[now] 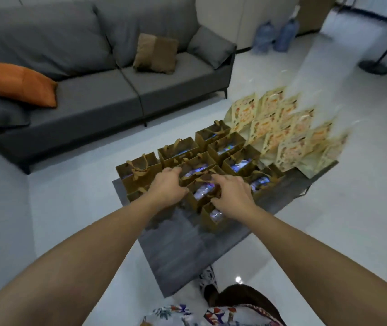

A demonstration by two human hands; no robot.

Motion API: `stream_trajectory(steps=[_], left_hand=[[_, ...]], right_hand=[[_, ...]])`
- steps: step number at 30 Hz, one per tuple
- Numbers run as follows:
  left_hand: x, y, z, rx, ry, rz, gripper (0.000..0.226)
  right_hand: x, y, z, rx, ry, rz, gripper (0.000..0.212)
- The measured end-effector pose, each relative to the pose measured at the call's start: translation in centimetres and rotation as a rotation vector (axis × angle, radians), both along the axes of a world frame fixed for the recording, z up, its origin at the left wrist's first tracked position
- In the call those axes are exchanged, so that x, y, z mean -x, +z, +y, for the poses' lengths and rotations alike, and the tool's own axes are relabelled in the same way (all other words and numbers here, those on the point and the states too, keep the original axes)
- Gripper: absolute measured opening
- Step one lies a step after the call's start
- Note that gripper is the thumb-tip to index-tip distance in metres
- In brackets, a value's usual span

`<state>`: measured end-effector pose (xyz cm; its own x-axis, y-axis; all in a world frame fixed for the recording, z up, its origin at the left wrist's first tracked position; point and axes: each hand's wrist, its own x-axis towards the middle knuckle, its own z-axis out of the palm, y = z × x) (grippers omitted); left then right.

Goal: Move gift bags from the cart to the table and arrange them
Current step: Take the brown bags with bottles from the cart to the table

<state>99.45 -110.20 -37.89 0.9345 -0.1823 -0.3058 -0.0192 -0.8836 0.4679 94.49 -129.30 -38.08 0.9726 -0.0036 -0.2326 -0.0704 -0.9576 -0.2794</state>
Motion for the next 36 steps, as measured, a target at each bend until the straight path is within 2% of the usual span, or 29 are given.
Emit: stream_trajectory(steps=[5, 11, 15, 26, 31, 36], left_hand=[[3.1, 3.6, -10.5, -0.041, -0.299, -0.098, 0.072], [8.8, 6.1, -25.8, -0.081, -0.711, -0.202, 0.055], [14.2, 6.2, -37.6, -0.097, -0.946, -0.279, 0.060], [31.4, 2.9, -68.1, -0.089, -1.301, -0.229, 0.070], [35.1, 1.8, -78.0, -0.088, -1.430, -0.180, 0.069], [35.6, -0.2, -87.4, -0.101, -1.566, -0.139, 0.069]], right_hand=[[6.7, 3.2, -8.2, 0.006, -0.238, -0.060, 0.075], [16.7, 4.7, -20.0, -0.020, -0.542, -0.127, 0.074], [24.1, 4.5, -29.0, -0.036, -0.751, -0.145, 0.073], [43.4, 1.7, -53.8, -0.098, -1.175, -0.093, 0.074], [47.4, 0.8, -61.5, -0.113, -1.306, -0.049, 0.073], [48.1, -0.8, -68.8, -0.134, -1.449, -0.007, 0.070]])
